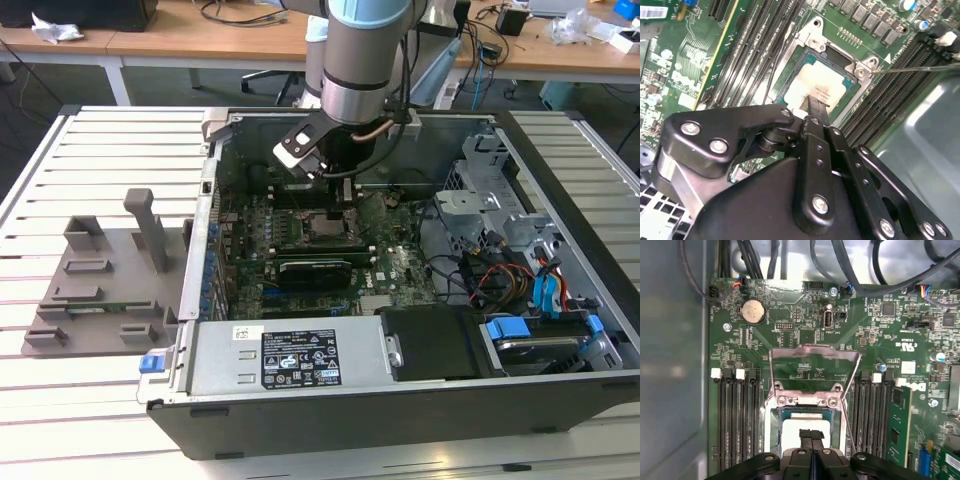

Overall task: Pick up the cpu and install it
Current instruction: 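Place the cpu into insertion slot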

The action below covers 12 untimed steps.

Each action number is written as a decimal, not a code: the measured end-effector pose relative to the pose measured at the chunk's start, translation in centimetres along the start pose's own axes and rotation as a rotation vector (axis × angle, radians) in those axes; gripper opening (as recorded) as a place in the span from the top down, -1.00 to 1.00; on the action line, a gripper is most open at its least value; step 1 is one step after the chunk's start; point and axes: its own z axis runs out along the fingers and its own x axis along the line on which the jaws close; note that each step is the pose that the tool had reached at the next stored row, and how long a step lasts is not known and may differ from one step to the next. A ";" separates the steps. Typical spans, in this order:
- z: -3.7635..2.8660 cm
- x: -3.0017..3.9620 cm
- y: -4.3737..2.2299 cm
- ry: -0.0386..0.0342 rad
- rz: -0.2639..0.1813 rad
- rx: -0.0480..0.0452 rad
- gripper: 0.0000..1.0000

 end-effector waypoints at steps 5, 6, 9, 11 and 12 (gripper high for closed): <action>-1.01 0.11 -0.03 -0.0001 0.000 0.0000 0.79; -1.11 0.11 -0.03 -0.0001 0.000 -0.0001 0.79; -1.24 0.11 -0.04 0.0000 0.000 -0.0001 0.79; -1.31 0.10 -0.04 0.0000 0.000 0.0000 0.79; -1.37 0.10 -0.04 0.0000 0.000 0.0000 0.79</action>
